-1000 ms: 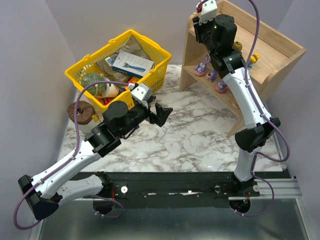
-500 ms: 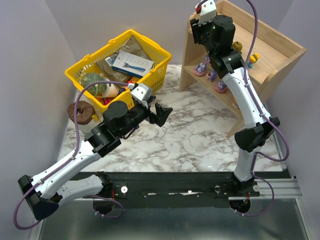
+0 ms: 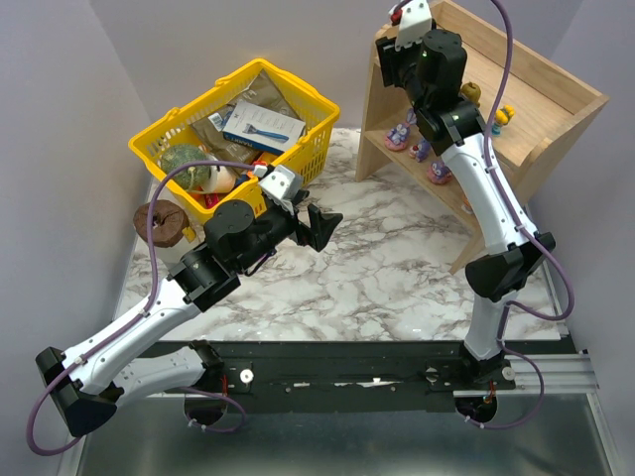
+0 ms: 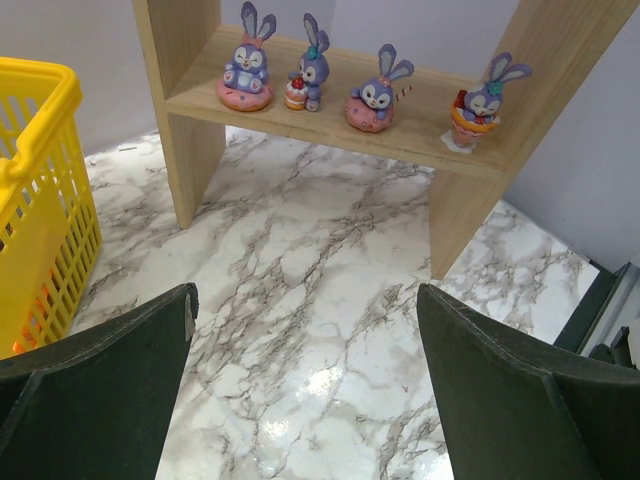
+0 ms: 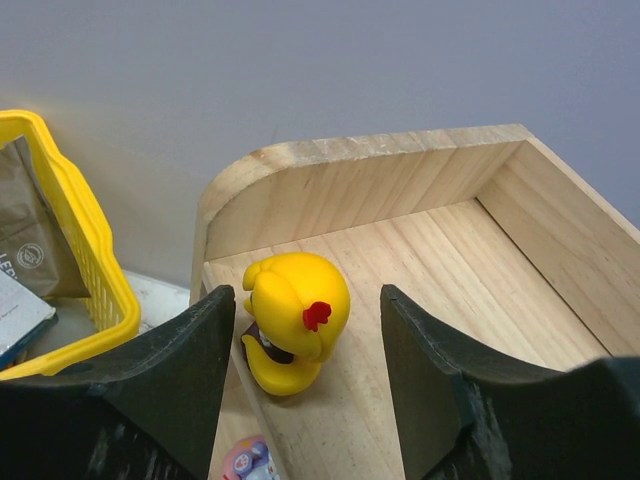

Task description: Place and organize the plastic toys onto the shelf

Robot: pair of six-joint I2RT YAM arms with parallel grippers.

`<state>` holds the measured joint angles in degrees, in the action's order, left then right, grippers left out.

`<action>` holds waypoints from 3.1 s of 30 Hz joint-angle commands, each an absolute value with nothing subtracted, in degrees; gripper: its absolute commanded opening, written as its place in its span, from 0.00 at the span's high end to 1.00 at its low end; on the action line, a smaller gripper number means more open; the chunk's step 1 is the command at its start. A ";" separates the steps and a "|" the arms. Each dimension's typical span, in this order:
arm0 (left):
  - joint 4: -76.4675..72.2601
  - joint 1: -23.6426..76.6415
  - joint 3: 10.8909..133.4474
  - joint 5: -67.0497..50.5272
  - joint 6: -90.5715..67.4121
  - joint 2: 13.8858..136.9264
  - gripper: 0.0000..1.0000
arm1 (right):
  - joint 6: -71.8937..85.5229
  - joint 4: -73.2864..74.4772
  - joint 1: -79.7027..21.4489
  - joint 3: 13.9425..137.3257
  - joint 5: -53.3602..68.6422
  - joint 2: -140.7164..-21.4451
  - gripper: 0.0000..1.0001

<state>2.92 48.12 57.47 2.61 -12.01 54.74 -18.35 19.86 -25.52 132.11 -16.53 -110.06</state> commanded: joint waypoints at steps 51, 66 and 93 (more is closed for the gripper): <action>4.39 48.08 57.39 5.10 -11.60 53.17 0.01 | -0.18 27.78 -25.66 133.07 2.81 -99.58 0.82; 5.80 47.99 58.36 6.59 -12.39 55.19 0.01 | -0.79 26.20 -25.75 133.33 -1.21 -106.78 0.93; 6.24 47.81 58.10 7.38 -12.39 54.41 0.01 | -3.78 22.76 -25.75 134.21 -10.28 -110.57 0.97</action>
